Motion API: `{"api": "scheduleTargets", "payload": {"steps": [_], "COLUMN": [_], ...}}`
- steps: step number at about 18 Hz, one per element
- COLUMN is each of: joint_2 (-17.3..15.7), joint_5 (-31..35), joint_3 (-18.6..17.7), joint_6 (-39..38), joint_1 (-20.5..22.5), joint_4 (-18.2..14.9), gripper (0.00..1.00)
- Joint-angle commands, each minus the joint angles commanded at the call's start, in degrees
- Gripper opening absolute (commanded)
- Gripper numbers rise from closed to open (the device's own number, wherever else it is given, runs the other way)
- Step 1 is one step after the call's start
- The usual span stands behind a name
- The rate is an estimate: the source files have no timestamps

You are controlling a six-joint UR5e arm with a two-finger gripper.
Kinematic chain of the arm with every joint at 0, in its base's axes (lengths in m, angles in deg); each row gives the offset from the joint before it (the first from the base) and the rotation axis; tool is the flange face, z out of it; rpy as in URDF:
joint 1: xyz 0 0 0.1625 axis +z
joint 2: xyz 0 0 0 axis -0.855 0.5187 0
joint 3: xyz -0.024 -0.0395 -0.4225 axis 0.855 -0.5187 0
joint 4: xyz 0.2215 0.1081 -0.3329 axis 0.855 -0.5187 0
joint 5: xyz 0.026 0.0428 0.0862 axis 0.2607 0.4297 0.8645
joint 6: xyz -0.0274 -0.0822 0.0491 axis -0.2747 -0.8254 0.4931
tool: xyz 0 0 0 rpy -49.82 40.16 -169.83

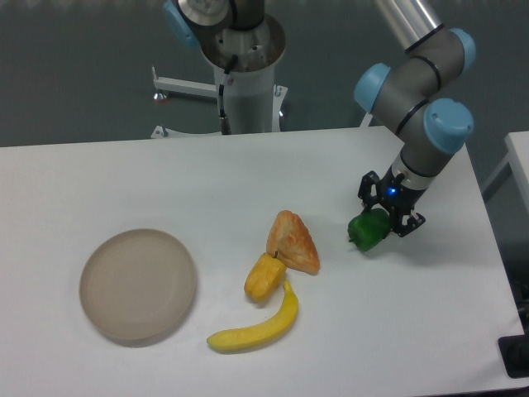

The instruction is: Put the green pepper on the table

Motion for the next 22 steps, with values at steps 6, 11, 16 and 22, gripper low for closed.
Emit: {"api": "scheduleTargets", "payload": {"steps": [6,11,16,22], "joint_2": [0.0,0.0,0.0,-0.44], "joint_5": [0.0,0.0,0.09,1.31], "joint_3": [0.0,0.0,0.35,3.33], "joint_6": [0.0,0.0,0.0,0.18], "joint_1": [0.09,0.09,0.09,0.53], "joint_4": [0.0,0.09,0.18,-0.17], "gripper": [0.6,0.74,0.84,1.0]}}
